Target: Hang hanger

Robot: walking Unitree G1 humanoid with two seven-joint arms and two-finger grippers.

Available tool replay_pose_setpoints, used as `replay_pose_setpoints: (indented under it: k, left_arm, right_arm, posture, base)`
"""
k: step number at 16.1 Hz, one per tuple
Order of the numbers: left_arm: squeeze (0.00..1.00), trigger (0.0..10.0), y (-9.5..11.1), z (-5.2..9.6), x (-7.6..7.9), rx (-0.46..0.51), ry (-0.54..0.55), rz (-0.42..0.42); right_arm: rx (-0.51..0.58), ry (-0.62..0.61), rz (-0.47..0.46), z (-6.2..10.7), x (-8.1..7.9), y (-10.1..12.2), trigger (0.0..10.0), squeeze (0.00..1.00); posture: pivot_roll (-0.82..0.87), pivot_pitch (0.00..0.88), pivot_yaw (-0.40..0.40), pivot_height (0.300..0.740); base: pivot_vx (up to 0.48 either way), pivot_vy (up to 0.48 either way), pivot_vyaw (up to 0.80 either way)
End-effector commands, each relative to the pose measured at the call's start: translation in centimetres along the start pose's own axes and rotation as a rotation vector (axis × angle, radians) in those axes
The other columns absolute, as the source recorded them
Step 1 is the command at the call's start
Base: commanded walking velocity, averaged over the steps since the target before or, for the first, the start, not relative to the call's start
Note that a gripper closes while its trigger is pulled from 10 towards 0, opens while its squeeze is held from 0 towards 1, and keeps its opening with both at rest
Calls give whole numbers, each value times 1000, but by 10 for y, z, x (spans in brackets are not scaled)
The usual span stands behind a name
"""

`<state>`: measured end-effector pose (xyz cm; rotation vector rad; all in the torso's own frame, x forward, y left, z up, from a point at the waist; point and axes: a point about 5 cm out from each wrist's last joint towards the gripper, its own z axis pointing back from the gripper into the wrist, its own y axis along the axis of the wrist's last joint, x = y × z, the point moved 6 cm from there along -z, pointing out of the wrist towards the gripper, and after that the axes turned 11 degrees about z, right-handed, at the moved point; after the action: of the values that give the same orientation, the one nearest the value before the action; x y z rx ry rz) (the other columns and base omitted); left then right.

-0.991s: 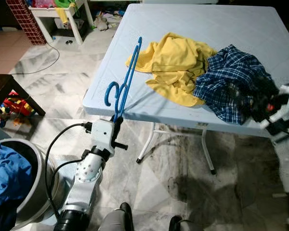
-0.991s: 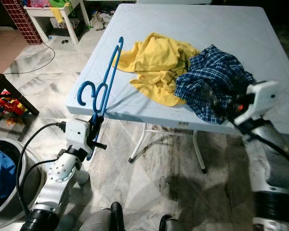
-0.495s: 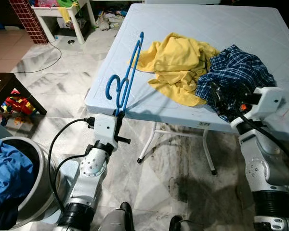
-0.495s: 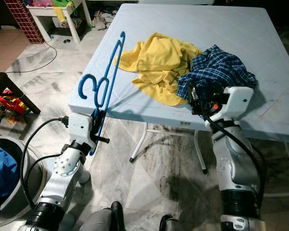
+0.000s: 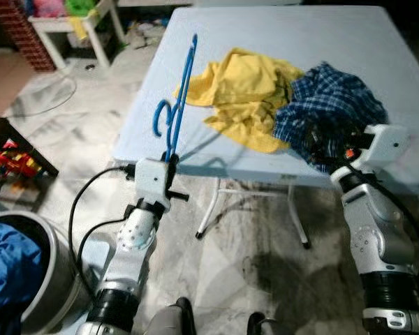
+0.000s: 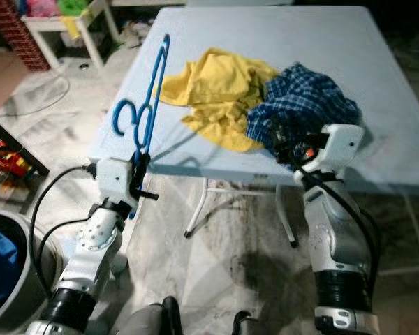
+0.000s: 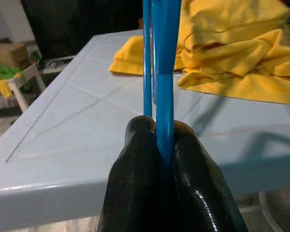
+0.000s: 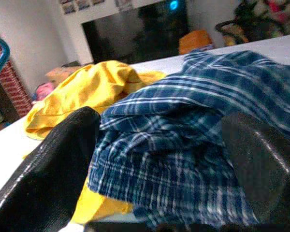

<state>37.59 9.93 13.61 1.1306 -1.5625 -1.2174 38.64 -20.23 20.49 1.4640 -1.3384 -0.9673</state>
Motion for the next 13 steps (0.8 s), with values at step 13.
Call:
replay_pose_setpoints:
  k: [13]
  left_arm:
    - [0, 10000, -44, 13, -1, -167, -22, 28]
  right_arm:
    - [-58, 36, 58, 8, -4, -17, 10000, 0]
  posture:
    - [-22, 163, 56, 740]
  base:
    - [-239, 0, -32]
